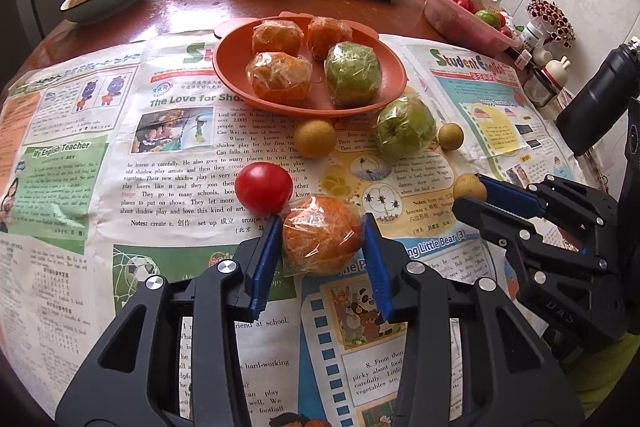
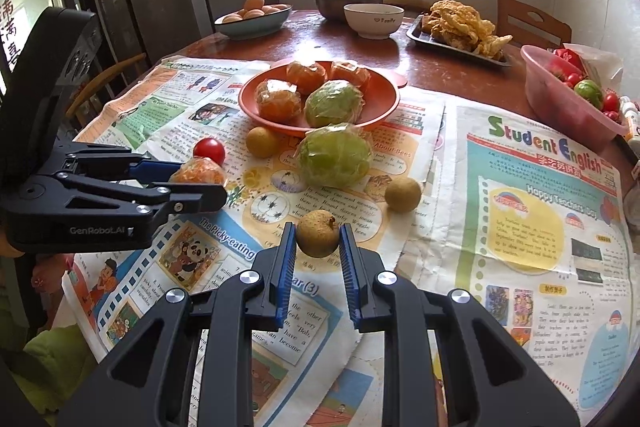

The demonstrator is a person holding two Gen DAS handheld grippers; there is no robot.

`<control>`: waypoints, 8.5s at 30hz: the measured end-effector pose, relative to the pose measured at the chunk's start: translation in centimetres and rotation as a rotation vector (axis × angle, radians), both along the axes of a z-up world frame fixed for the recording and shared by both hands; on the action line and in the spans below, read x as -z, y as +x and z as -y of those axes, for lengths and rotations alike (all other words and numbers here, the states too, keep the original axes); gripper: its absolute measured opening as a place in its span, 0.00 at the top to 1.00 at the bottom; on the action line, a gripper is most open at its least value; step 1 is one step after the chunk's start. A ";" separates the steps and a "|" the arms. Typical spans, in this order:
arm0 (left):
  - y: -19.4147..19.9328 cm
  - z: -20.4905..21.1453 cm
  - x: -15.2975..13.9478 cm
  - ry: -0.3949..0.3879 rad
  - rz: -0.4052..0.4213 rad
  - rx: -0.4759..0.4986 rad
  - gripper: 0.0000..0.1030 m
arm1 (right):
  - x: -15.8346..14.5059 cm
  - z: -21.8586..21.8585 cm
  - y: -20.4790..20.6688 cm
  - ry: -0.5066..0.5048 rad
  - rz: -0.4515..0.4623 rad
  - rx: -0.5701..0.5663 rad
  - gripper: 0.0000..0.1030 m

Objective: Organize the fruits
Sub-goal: 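Close the left tool on the wrapped orange while the right tool grasps the brown kiwi, then lift and carry the wrapped orange and the kiwi over the orange plate with both tools, then lower both fruits into the plate and open both tools, then withdraw both open tools from the plate back over the loose fruits, then move the right tool to the large wrapped green fruit while the left tool approaches the red tomato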

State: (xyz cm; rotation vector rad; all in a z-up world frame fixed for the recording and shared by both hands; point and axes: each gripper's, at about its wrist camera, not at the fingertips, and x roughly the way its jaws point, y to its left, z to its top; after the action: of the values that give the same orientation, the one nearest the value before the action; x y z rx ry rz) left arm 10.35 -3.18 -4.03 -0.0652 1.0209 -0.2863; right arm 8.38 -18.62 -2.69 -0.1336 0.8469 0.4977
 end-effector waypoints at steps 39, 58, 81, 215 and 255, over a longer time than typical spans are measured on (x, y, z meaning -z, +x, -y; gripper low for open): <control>3.5 -1.6 -6.6 0.010 0.108 -0.013 0.69 | -5.0 0.2 5.2 0.035 0.059 0.019 0.79; 6.5 -1.8 -6.4 0.018 0.104 -0.002 0.69 | -5.5 -0.2 8.5 0.027 0.059 0.041 0.79; 11.6 -2.7 -3.3 0.053 0.046 -0.019 0.69 | -3.0 -1.0 12.8 0.019 0.000 0.058 0.79; 0.4 -4.1 -5.1 0.068 0.130 -0.094 0.09 | -4.8 -0.3 1.4 0.005 0.071 0.060 0.08; -0.3 -2.5 -0.1 0.099 0.034 -0.044 0.12 | -1.4 -1.4 3.9 -0.049 0.006 0.000 0.08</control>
State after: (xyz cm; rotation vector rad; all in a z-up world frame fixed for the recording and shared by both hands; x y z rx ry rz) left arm 10.03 -0.70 -3.89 0.0063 0.9972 -0.1962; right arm 12.33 -17.20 -1.26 -0.1801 0.8538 0.4764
